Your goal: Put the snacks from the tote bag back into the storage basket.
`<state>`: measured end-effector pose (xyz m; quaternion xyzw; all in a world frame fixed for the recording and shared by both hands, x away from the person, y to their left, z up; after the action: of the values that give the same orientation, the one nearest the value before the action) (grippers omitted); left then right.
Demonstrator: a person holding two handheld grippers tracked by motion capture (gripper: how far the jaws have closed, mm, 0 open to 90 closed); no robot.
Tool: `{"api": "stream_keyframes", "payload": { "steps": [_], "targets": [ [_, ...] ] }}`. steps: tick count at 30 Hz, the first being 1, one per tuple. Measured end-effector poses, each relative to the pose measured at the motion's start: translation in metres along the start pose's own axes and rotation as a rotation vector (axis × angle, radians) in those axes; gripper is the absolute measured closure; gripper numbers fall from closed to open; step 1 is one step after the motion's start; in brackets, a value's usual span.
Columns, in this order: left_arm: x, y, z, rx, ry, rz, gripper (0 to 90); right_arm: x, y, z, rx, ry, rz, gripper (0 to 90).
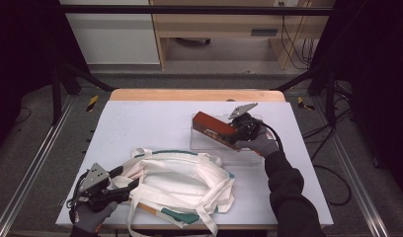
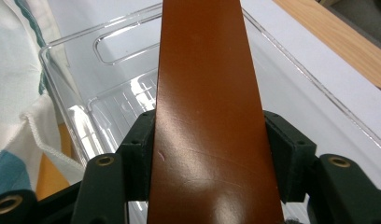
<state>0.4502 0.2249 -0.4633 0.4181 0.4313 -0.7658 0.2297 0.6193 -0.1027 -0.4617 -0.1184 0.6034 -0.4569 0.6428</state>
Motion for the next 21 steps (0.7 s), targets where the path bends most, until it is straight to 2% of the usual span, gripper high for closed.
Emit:
{"api": "stream_keyframes", "payload": {
  "steps": [13,21],
  "targets": [
    [0.000,0.000,0.000,0.000,0.002,-0.002,26.8,0.006,0.012,-0.005,-0.013,0.011,-0.053,43.2],
    [0.000,0.000,0.000,0.001,0.003,-0.002,26.7,0.013,0.019,-0.005,-0.013,0.010,-0.110,43.1]
  ]
}}
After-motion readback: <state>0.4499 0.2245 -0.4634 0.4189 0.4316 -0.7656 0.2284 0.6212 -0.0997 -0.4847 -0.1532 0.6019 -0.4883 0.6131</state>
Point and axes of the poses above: each handheld gripper's, and its own axes: y roughly forward along the jaws, x roughly out of its underside, z roughly to its right, the point moved 9 cm from there along y, roughly forward along the jaws, and after that the axes turned 15 degrees about -y, right-handed, at the moved point
